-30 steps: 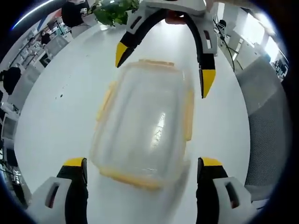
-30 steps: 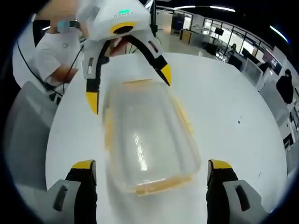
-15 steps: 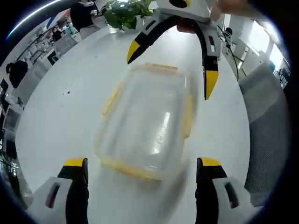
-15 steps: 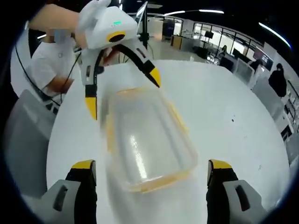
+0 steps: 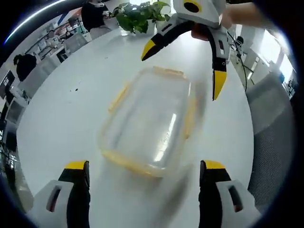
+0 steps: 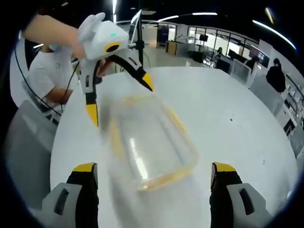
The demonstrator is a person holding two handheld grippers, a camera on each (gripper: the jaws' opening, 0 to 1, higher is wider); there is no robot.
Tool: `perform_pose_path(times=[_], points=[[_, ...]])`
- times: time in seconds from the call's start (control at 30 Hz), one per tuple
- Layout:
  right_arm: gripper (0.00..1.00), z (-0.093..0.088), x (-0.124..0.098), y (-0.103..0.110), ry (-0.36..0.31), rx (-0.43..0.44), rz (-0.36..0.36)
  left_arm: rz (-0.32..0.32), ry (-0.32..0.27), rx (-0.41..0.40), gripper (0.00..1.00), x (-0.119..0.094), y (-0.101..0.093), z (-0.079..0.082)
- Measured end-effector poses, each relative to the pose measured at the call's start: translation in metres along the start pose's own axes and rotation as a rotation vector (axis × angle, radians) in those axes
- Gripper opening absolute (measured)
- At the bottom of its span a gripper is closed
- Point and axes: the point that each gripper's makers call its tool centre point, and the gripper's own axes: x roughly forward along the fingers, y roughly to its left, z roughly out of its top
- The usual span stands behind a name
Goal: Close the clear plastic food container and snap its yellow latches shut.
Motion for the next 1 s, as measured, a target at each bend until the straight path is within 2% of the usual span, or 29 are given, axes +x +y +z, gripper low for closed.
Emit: perform_pose_path(times=[0.47, 0.7, 1.0], points=[[1.00, 0.000, -0.006, 0.006, -0.046, 0.043, -0.025, 0.031, -0.035, -0.082, 0.95, -0.005, -0.008, -0.012], [1.00, 0.003, -0.010, 0.011, -0.071, 0.063, -0.045, 0.032, -0.052, -0.139, 0.94, -0.008, -0.018, -0.019], [1.00, 0.005, -0.015, 0.016, -0.100, 0.080, -0.066, 0.056, -0.087, -0.186, 0.94, -0.013, -0.023, -0.022]])
